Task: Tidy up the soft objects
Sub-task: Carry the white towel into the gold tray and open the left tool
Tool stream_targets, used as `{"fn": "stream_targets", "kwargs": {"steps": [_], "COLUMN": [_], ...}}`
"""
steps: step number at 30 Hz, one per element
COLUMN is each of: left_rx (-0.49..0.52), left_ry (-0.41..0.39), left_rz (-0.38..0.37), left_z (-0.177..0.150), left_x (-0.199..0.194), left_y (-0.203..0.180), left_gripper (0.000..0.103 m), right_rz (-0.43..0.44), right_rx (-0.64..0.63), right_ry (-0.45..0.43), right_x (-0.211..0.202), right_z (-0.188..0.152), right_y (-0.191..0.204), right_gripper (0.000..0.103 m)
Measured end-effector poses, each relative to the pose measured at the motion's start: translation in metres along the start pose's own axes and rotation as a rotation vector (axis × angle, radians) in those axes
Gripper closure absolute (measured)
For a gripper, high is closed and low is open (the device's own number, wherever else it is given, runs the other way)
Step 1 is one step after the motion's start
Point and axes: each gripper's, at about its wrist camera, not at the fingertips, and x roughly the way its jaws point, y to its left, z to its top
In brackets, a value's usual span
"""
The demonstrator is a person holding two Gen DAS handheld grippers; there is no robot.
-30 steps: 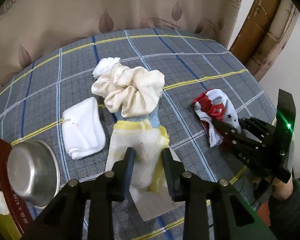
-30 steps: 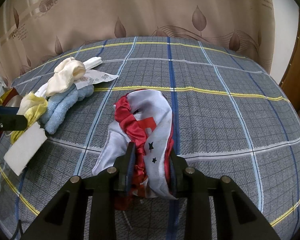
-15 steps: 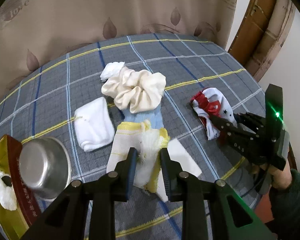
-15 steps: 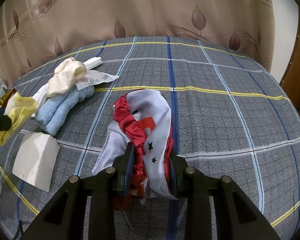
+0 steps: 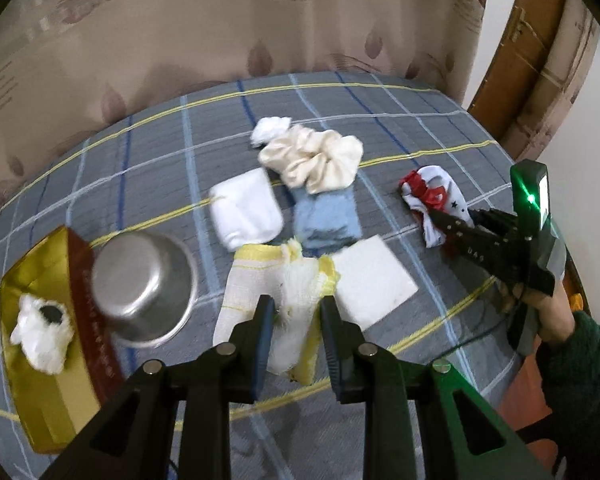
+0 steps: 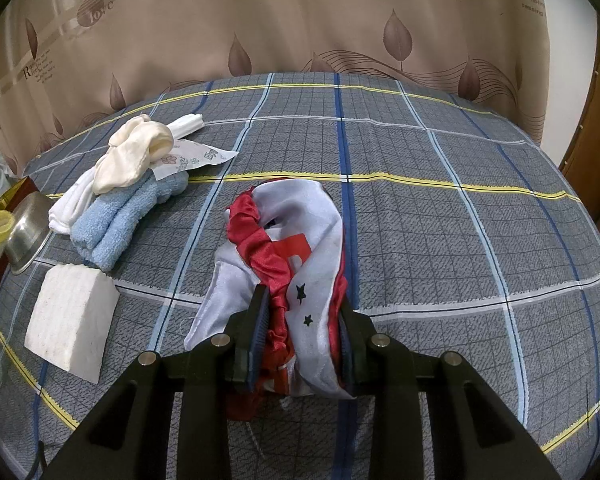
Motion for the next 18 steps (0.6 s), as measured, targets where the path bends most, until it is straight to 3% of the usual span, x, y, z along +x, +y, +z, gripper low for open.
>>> {"fn": "stream_targets", "kwargs": {"steps": [9, 18], "left_rx": [-0.103, -0.247], "left_ry": [0.022, 0.000], "left_rz": [0.083, 0.259], "left_z": [-0.040, -0.069], "left_x": [-0.034, -0.072], "left_y": [0.052, 0.131], "left_gripper": [0.079, 0.079], "right_rz": [0.001, 0.000], "right_rx": [0.001, 0.001], "right_ry": [0.000, 0.000], "right_x": [0.000, 0.000], "right_z": [0.000, 0.000], "right_y": [0.000, 0.000], "right_gripper": [0.074, 0.074]}}
